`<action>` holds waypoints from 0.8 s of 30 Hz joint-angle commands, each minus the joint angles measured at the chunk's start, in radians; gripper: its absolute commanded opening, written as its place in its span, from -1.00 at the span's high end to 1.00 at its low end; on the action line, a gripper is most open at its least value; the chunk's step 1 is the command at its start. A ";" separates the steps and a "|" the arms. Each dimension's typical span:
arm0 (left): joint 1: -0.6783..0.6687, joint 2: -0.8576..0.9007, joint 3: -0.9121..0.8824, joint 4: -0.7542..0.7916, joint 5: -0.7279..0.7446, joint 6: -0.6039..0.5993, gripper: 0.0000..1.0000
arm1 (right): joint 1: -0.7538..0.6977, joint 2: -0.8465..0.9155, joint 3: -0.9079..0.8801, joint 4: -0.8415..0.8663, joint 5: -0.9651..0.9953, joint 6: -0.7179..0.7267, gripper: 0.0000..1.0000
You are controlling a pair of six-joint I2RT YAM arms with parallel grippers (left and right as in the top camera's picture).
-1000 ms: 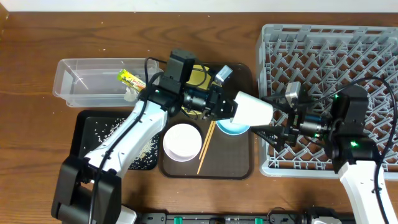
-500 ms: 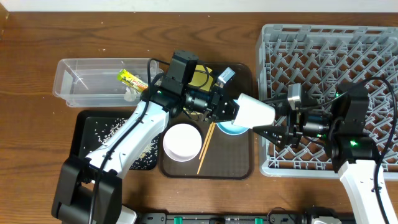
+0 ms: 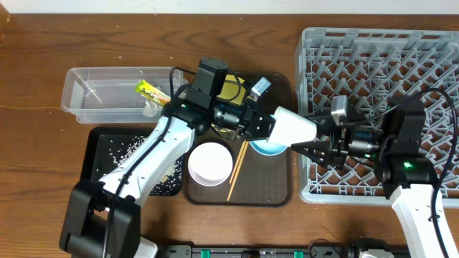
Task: Sort waste into correct bins and load items into the dishwasher rack
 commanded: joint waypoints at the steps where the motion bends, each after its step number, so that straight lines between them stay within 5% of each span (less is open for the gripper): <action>1: 0.000 -0.003 0.003 -0.013 -0.122 0.098 0.44 | 0.004 -0.001 0.016 0.001 0.126 0.053 0.28; 6: 0.031 -0.005 0.003 -0.159 -0.426 0.263 0.16 | 0.004 -0.001 0.017 0.000 0.291 0.102 0.42; 12: 0.111 -0.056 0.005 -0.357 -0.846 0.419 0.10 | 0.004 -0.021 0.027 -0.046 0.506 0.119 0.57; 18: 0.235 -0.198 0.005 -0.478 -0.965 0.428 0.12 | 0.004 -0.045 0.163 -0.291 0.795 0.119 0.98; 24: 0.339 -0.339 0.005 -0.635 -1.107 0.429 0.13 | 0.002 -0.044 0.366 -0.621 1.040 0.189 0.98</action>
